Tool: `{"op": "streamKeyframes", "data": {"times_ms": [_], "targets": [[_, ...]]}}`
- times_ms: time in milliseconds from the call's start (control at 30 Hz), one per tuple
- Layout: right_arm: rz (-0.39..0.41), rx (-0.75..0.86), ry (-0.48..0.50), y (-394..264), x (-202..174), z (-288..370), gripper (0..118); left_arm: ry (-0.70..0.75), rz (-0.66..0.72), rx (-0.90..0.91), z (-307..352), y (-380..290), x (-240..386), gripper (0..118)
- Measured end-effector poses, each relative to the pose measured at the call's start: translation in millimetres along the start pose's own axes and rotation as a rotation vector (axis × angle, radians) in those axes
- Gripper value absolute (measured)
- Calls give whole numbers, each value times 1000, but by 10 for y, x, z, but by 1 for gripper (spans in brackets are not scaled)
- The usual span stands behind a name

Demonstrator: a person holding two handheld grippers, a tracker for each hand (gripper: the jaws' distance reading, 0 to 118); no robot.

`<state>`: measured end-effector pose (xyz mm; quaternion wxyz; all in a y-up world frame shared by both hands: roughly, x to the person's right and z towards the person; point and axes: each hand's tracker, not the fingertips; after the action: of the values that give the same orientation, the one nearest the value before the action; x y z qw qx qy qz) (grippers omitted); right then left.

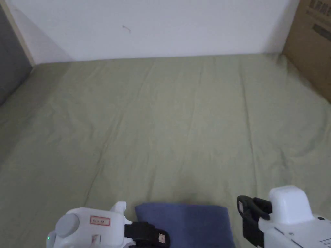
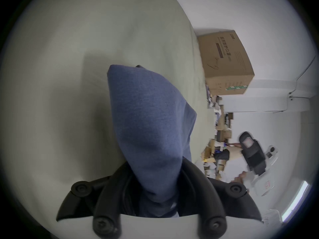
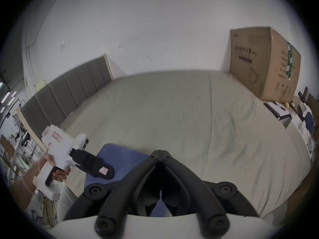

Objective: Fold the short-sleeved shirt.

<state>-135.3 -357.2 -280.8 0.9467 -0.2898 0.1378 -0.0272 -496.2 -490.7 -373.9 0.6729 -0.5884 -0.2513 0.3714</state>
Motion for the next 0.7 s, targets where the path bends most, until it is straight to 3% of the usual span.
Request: {"op": "streamKeyframes", "data": {"times_ms": [100,333,533,700], "targets": [[-3,9,39,168,-106,20,0,141,-33,46,635,134,-190,22],[27,-41,91,191,-400,-137,0,664,-85,128,1842,387,-485,22],[44,-97,128,126,-509,-176,0,929,-94,92,2189,596,-755,21],[49,-107,118,154,-473,-146,0,1108,-247,41,2160,693,-849,21]]}}
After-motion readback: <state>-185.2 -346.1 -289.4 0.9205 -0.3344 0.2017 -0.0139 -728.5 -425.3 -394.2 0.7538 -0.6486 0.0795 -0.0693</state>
